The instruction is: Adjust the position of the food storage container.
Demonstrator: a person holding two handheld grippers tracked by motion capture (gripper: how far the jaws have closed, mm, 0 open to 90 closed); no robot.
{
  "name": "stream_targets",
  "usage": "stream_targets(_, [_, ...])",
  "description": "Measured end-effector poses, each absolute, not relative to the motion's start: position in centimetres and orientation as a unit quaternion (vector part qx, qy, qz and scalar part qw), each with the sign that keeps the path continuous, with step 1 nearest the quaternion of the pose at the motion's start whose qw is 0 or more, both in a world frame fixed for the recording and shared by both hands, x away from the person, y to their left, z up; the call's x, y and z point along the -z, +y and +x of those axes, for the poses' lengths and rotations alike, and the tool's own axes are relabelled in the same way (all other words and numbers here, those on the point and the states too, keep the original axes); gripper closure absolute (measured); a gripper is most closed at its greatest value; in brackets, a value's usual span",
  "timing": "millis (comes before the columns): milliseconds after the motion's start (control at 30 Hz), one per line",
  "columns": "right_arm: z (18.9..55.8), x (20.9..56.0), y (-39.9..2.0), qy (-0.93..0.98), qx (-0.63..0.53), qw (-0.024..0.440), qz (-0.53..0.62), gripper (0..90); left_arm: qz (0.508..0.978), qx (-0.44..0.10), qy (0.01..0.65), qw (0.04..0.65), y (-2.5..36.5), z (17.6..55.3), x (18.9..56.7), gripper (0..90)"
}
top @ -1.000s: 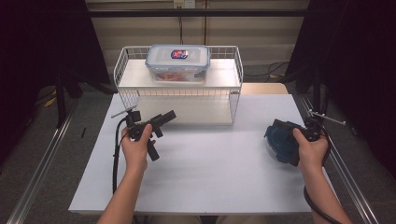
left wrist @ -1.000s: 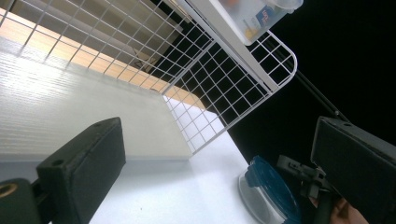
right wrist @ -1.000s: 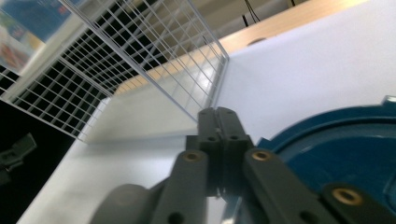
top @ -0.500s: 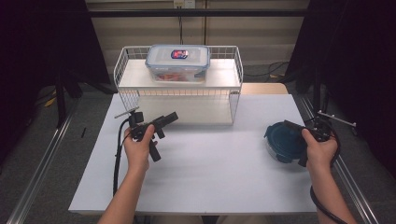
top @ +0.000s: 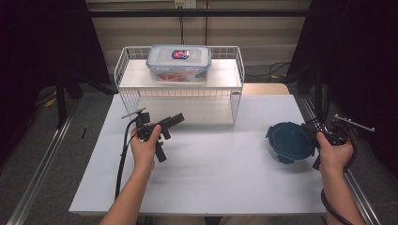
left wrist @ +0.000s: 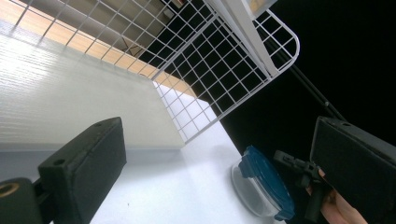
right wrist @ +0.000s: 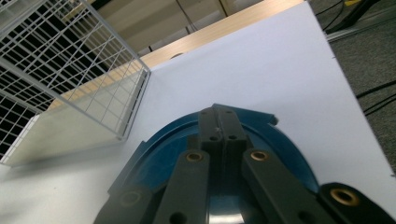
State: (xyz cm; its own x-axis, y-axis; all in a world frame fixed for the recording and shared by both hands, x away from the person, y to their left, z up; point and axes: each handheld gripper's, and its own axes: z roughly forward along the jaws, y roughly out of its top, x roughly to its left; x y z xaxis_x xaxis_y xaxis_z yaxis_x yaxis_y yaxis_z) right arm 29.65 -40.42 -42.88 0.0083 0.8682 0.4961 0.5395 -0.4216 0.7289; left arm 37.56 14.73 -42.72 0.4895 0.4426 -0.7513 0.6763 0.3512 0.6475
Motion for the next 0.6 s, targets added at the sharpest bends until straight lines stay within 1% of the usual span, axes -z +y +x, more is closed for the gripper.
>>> stream_targets(233, [29.7,43.2,-41.0,0.507,-0.473,0.182,0.697,90.0,0.57,0.093,0.494,0.651,14.6,37.6,43.0,3.5])
stream_targets(400, [29.8,43.5,-41.5,0.503,-0.456,0.205,0.705,90.0,0.573,0.098,0.496,0.645,14.3,37.6,43.1,4.1])
stream_targets(533, [29.7,43.8,-42.0,0.493,-0.455,0.202,0.714,90.0,0.574,0.094,0.494,0.646,14.5,37.7,43.1,4.0])
stream_targets(600, [29.7,44.0,-42.1,0.493,-0.449,0.209,0.715,90.0,0.569,0.099,0.495,0.649,14.5,37.7,43.1,4.1])
